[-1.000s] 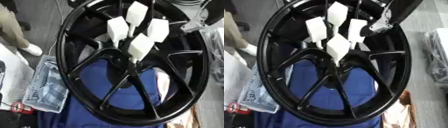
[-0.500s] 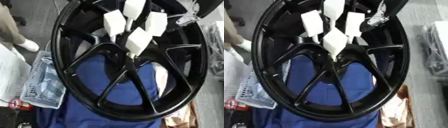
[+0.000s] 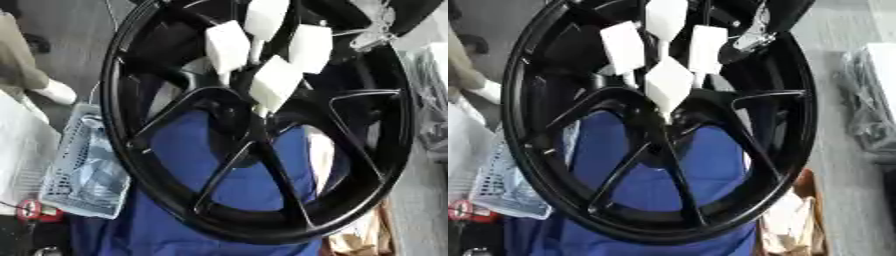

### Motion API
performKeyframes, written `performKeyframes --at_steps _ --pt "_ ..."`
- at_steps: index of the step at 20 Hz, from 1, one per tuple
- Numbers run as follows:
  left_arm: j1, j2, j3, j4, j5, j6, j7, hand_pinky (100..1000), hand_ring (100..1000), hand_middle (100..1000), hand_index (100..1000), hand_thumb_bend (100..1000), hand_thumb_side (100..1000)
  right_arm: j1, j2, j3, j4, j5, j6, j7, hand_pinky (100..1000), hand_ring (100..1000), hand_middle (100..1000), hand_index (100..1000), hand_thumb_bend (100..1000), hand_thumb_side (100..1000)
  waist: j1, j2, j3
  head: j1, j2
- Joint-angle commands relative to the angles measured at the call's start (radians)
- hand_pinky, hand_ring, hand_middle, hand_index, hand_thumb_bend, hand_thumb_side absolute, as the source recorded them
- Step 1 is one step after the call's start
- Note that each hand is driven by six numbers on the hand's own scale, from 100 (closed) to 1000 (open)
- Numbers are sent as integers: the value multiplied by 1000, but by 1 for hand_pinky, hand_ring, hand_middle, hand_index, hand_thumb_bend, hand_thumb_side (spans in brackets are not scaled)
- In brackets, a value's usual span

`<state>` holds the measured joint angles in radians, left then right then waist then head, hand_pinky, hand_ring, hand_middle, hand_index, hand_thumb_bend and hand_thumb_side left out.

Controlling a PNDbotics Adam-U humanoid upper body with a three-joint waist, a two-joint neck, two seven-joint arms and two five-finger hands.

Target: Pull the pin out of the wheel hub.

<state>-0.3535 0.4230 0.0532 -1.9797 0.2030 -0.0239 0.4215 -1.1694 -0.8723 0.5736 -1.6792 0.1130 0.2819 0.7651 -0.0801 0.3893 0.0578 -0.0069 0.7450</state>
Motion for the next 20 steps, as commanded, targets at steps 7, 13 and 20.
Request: performKeyframes --at_steps 7,13,20 --pt "-19 13 1 -20 7 -3 -5 837 688 659 719 197 625 -13 5 1 46 6 11 -3 788 828 752 833 600 259 2 -13 9 -10 -1" --pt "-18 11 1 -20 7 -1 -7 838 688 659 719 191 628 -10 12 5 71 12 12 3 786 825 735 819 603 258 3 -10 8 -14 3" --pt "-19 8 1 -20 8 0 -8 840 688 659 719 187 632 -6 20 4 95 -6 12 8 777 818 688 821 603 256 5 -6 9 -17 11"
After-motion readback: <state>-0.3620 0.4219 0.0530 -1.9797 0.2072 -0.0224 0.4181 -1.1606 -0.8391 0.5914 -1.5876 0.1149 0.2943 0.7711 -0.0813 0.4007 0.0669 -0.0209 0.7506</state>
